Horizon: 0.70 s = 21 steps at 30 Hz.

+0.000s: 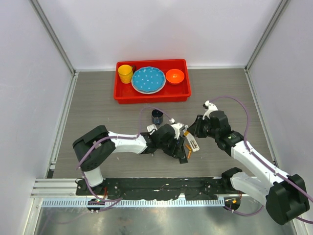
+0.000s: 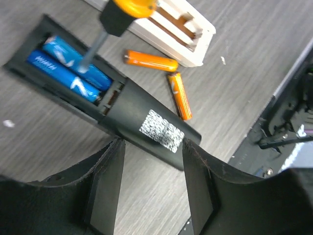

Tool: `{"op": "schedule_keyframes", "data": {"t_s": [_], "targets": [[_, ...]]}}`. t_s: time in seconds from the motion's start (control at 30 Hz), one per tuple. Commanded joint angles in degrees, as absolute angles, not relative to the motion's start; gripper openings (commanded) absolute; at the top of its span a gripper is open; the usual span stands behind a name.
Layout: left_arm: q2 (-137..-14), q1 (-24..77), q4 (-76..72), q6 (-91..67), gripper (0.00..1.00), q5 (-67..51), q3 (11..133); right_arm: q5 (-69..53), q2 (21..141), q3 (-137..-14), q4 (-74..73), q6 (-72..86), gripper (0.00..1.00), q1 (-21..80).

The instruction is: Unload the batteries from the remote control

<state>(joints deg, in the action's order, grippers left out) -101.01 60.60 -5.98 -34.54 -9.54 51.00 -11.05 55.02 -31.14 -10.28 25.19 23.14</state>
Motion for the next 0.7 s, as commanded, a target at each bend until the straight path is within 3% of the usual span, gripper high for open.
{"op": "schedule_keyframes", "data": {"t_s": [0.0, 0.27, 0.4, 0.67], "targets": [[-105.74, 61.53, 3.95, -36.03, 0.55, -14.18, 46.23, -9.93, 53.97, -32.69, -8.08, 24.0, 0.01, 23.38], [-97.48, 57.93, 4.4, -37.88, 0.54, -7.47, 42.81, -7.47, 52.73, -33.05, -8.62, 23.64, 0.01, 23.38], [-94.05, 55.9, 2.11, -39.02, 0.43, -8.17, 40.52, -6.68, 53.52, -32.96, -7.74, 23.73, 0.01, 23.29], [-95.01, 53.97, 0.26, -39.38, 0.32, -11.42, 41.31, -8.25, 56.16, -32.78, -5.45, 23.99, 0.01, 23.29]]}}
